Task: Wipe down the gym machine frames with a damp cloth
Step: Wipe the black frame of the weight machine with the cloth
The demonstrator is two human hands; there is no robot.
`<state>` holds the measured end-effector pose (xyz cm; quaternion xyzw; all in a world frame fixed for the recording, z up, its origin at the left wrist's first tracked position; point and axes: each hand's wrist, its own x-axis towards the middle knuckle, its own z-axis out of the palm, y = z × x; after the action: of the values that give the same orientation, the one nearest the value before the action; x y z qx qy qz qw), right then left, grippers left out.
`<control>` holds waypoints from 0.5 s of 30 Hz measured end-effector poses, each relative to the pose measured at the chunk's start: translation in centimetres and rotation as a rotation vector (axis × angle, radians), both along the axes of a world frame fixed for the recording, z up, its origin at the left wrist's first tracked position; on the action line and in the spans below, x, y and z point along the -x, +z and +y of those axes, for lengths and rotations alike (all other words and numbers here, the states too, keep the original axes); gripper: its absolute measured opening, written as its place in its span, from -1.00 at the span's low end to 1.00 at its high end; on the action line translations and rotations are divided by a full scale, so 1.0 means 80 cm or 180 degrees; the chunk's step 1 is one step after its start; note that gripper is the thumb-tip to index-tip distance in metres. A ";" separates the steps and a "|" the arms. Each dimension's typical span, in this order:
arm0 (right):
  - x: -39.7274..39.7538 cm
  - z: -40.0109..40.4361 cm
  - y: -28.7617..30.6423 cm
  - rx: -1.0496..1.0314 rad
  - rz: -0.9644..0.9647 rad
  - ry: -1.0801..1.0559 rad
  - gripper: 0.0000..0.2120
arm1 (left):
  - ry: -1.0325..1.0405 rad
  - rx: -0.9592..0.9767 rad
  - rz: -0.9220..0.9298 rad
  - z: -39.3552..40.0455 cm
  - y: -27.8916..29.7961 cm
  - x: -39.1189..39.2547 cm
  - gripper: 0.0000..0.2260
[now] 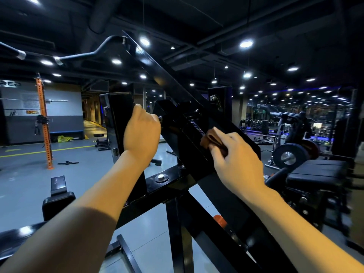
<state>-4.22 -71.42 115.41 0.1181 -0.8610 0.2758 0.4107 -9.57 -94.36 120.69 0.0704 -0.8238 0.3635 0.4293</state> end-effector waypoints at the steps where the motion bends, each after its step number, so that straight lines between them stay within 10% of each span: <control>1: 0.004 -0.007 0.007 -0.0013 0.0040 -0.0001 -0.51 | -0.0014 0.0004 0.0011 0.000 0.000 -0.001 -0.85; 15: -0.030 0.001 -0.014 -0.0302 0.0086 0.0203 -0.50 | -0.0054 0.0069 0.0065 -0.002 0.000 0.002 -0.88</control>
<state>-1.80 -71.31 114.30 0.1686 -0.8633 0.2460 0.4072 -9.70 -94.56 120.67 0.0625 -0.8160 0.3679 0.4415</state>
